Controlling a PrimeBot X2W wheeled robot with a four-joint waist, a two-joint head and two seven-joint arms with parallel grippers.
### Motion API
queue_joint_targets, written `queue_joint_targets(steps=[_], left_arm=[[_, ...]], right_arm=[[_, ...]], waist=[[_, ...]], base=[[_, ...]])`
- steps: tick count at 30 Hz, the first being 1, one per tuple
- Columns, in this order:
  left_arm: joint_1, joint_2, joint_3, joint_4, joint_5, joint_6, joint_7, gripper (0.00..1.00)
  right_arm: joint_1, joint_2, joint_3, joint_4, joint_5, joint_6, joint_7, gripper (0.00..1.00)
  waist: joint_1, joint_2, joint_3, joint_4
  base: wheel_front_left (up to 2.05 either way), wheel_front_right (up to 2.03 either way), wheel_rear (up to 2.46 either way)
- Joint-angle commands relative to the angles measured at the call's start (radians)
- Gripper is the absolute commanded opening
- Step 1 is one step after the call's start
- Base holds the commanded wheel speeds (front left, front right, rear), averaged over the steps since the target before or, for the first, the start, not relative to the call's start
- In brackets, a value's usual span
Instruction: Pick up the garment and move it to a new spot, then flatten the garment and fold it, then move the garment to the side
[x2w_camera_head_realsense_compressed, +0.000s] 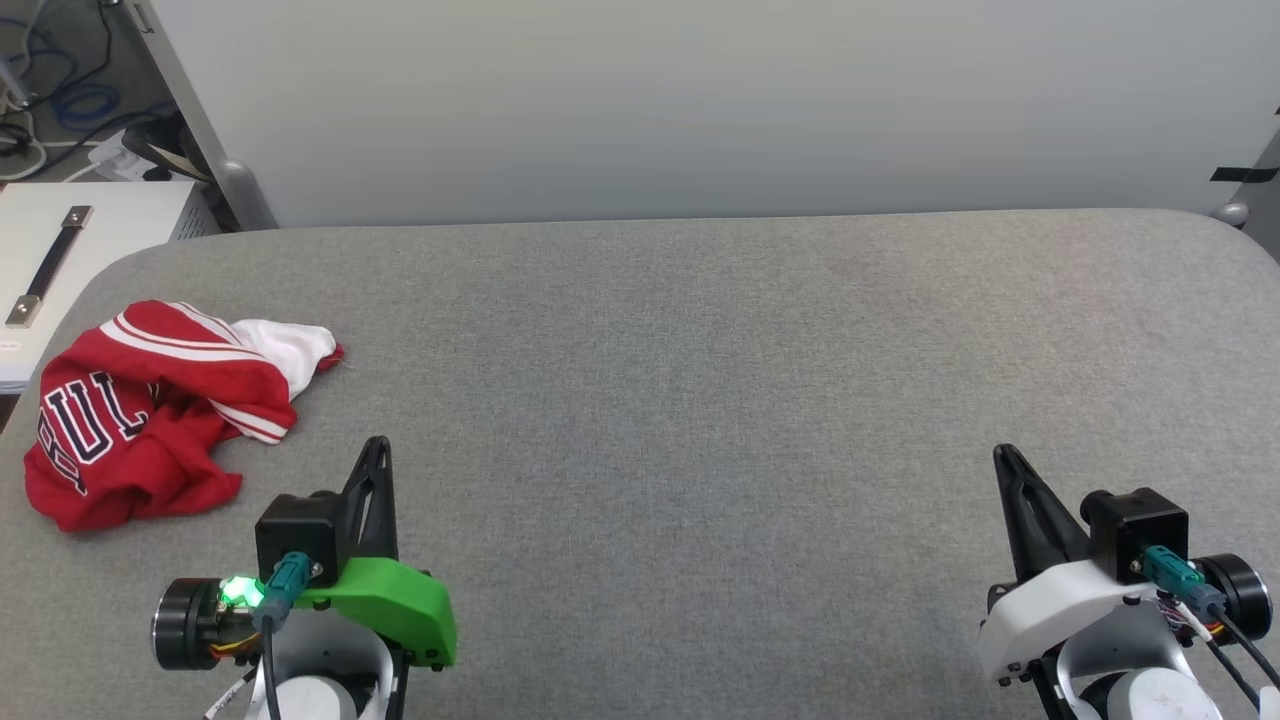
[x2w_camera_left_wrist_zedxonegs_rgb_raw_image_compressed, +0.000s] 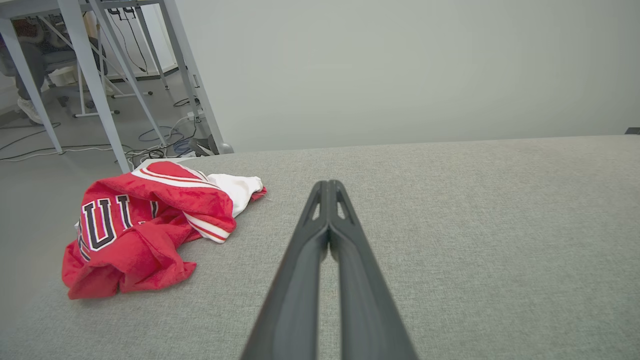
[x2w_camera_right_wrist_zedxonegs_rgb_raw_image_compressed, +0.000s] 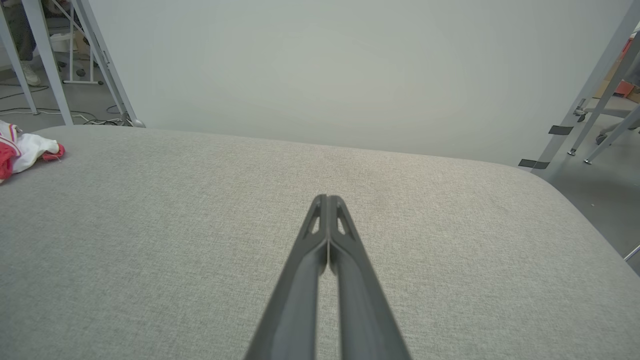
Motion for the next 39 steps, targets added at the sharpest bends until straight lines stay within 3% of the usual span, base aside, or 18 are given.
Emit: queue_joint_targets(steps=[1, 26, 27, 39], left_arm=[[0.016, -0.005, 0.001, -0.003, 0.01, 0.004, -0.001, 0.0], [0.016, -0.005, 0.001, -0.003, 0.01, 0.004, -0.001, 0.0], [0.0, 0.0, 0.0, 0.0, 0.0, 0.0, 0.0, 1.0], [0.001, 0.0, -0.005, 0.011, -0.011, 0.001, -0.017, 1.0]], right_arm=[[0.007, 0.003, 0.0, -0.005, -0.01, -0.001, 0.003, 0.0], [0.007, 0.003, 0.0, -0.005, -0.01, -0.001, 0.003, 0.0], [0.0, 0.0, 0.0, 0.0, 0.0, 0.0, 0.0, 1.0], [0.0, 0.0, -0.005, 0.007, 0.012, 0.0, -0.016, 1.0]], waist=[[0.0, 0.0, 0.0, 0.0], [0.0, 0.0, 0.0, 0.0], [0.0, 0.0, 0.0, 0.0], [0.0, 0.0, 0.001, 0.0]], base=[[0.0, 0.0, 0.0], [0.0, 0.0, 0.0], [0.0, 0.0, 0.0], [0.0, 0.0, 0.0]])
